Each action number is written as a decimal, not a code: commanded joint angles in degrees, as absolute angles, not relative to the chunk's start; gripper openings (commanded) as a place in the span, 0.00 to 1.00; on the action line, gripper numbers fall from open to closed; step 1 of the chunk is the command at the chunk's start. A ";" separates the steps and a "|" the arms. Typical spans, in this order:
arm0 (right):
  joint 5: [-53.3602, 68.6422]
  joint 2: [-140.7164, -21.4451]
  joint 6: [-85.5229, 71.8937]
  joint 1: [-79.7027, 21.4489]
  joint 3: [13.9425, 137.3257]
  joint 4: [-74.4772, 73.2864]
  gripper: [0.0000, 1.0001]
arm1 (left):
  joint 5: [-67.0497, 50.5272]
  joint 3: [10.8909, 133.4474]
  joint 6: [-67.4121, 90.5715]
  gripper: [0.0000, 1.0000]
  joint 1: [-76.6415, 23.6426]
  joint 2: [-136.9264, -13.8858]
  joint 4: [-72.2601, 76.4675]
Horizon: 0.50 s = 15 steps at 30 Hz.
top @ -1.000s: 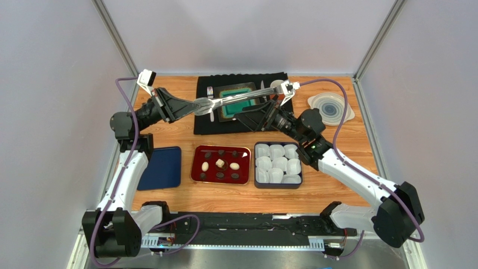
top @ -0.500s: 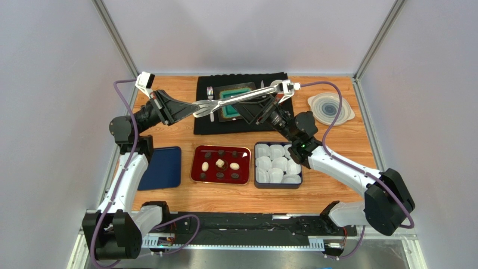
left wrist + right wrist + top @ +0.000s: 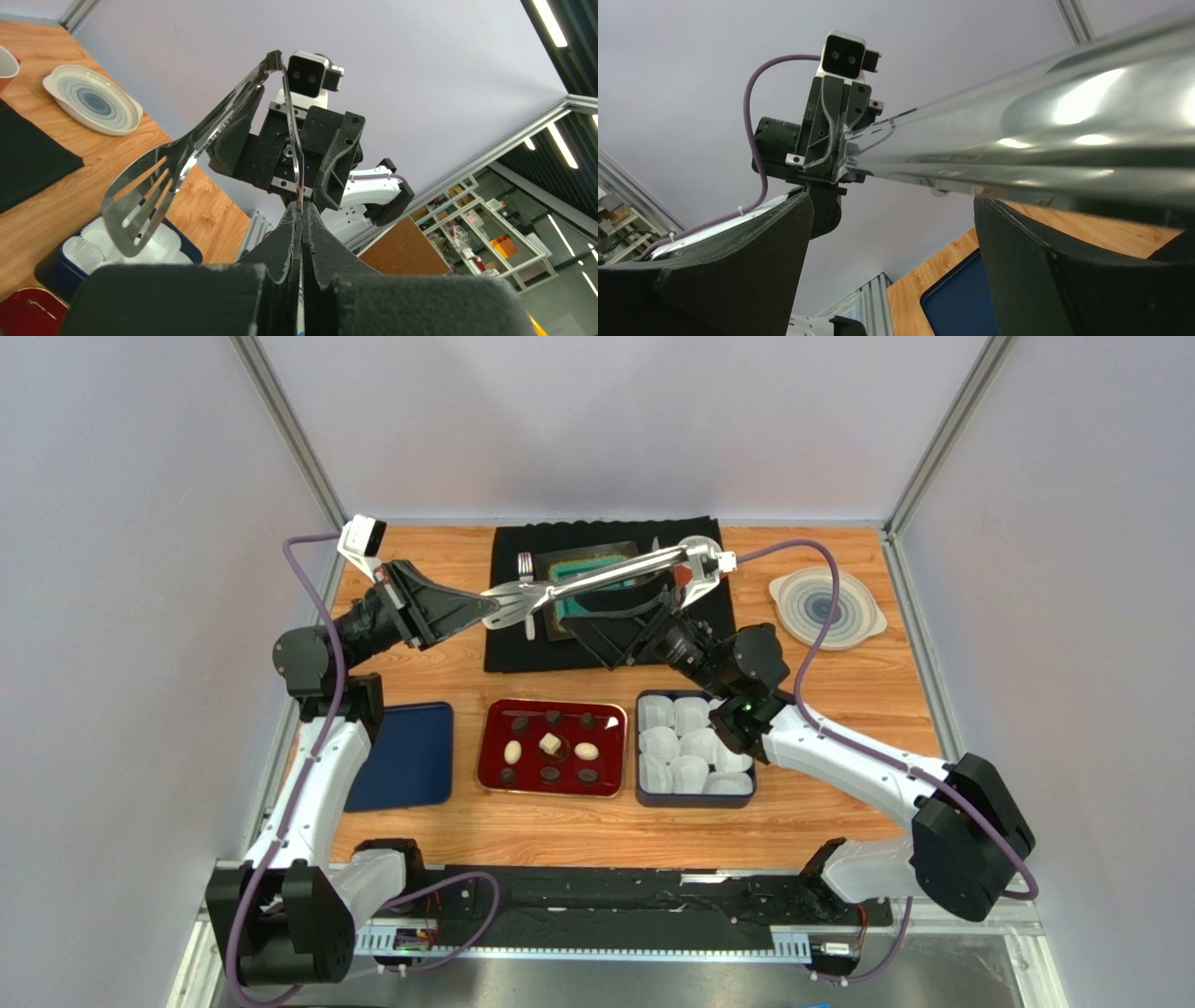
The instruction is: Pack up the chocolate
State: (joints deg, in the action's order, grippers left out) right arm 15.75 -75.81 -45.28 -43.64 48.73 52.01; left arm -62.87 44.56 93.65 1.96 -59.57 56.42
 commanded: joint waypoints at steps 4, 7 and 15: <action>14.42 -75.59 -41.13 -45.35 50.63 53.35 0.89 | -62.93 47.37 95.01 0.00 1.85 -58.80 58.71; 11.61 -75.76 -41.22 -45.26 50.63 53.61 0.89 | -63.19 47.46 95.45 0.00 1.76 -58.45 58.89; 8.79 -76.20 -42.36 -45.26 48.70 54.93 0.92 | -63.81 48.87 96.15 0.00 1.84 -58.27 59.50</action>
State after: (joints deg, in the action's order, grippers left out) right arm 11.62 -76.01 -43.20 -45.25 49.12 51.51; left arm -63.11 45.63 94.94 1.96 -59.57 56.73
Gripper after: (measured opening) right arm 0.910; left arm 0.007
